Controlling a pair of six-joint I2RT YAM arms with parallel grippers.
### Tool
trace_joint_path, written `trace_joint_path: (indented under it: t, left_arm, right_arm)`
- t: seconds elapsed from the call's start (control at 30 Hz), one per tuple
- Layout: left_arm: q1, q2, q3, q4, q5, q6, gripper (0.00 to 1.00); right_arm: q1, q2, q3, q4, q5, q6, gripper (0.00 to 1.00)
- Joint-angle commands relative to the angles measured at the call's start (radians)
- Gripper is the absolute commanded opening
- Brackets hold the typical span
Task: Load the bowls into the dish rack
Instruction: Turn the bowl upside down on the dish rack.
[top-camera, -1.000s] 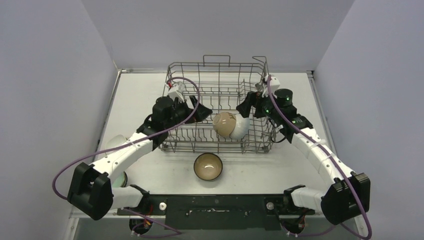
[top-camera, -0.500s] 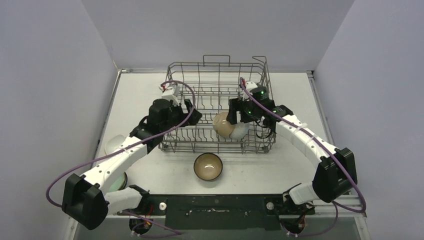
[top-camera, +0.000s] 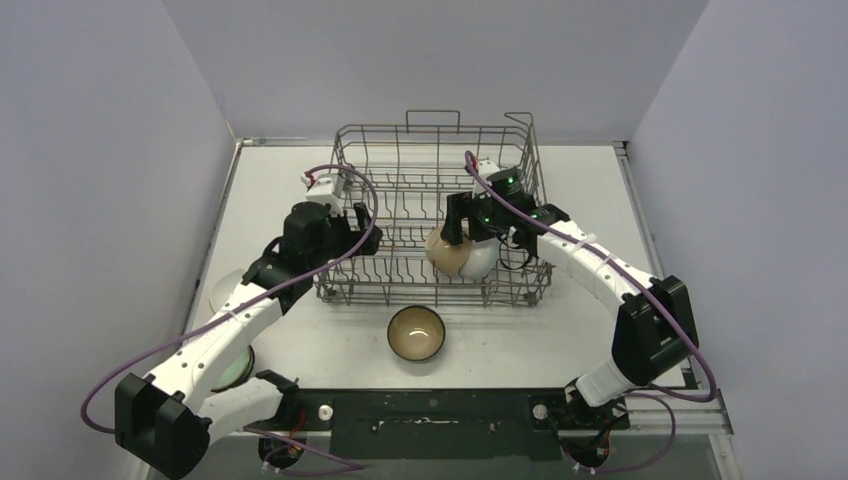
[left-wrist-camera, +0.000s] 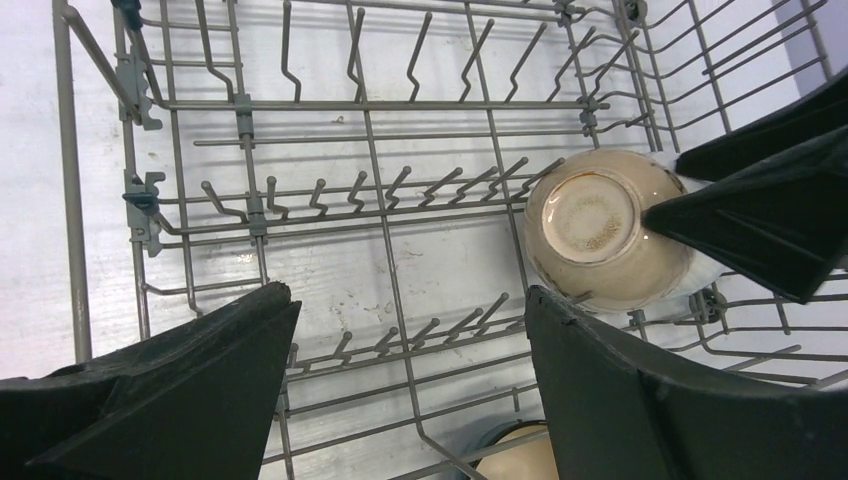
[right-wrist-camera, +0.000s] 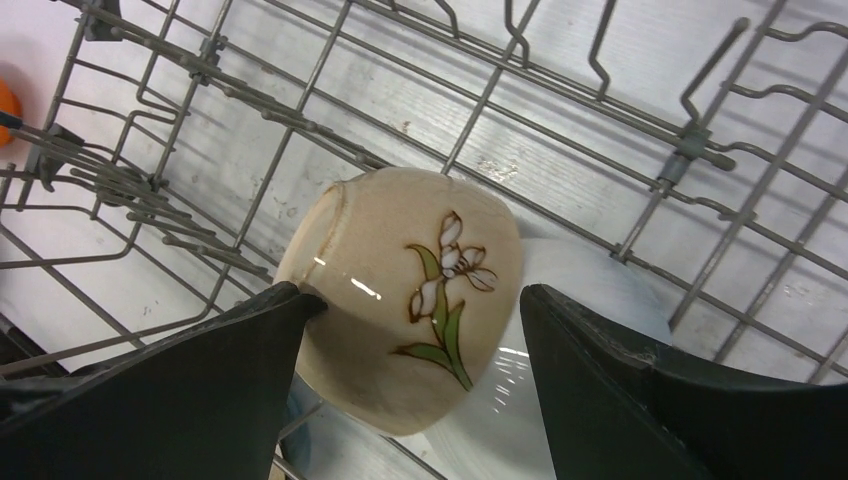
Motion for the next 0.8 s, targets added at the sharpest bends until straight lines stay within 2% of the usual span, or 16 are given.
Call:
trace_joint_path:
  t: [0.0,0.37,0.6,0.77]
  left_arm:
    - [0.012,-0.051,-0.006,0.025,-0.005,0.026,0.83]
    - [0.023,-0.102,-0.05,0.054,0.0,0.031,0.82]
    - [0.027,-0.094,-0.052,0.062,0.01,0.022,0.83]
    - [0.032,-0.087,-0.053,0.069,0.018,0.017,0.83]
  right_arm:
    - [0.018,0.044,0.017,-0.023,-0.066,0.025,0.79]
    - [0.052,0.055,0.041,0.016,-0.112,0.053,0.68]
    - [0.096,0.099,0.091,-0.071,0.031,0.002,0.58]
    - [0.132,0.125,0.113,-0.119,0.107,-0.021,0.57]
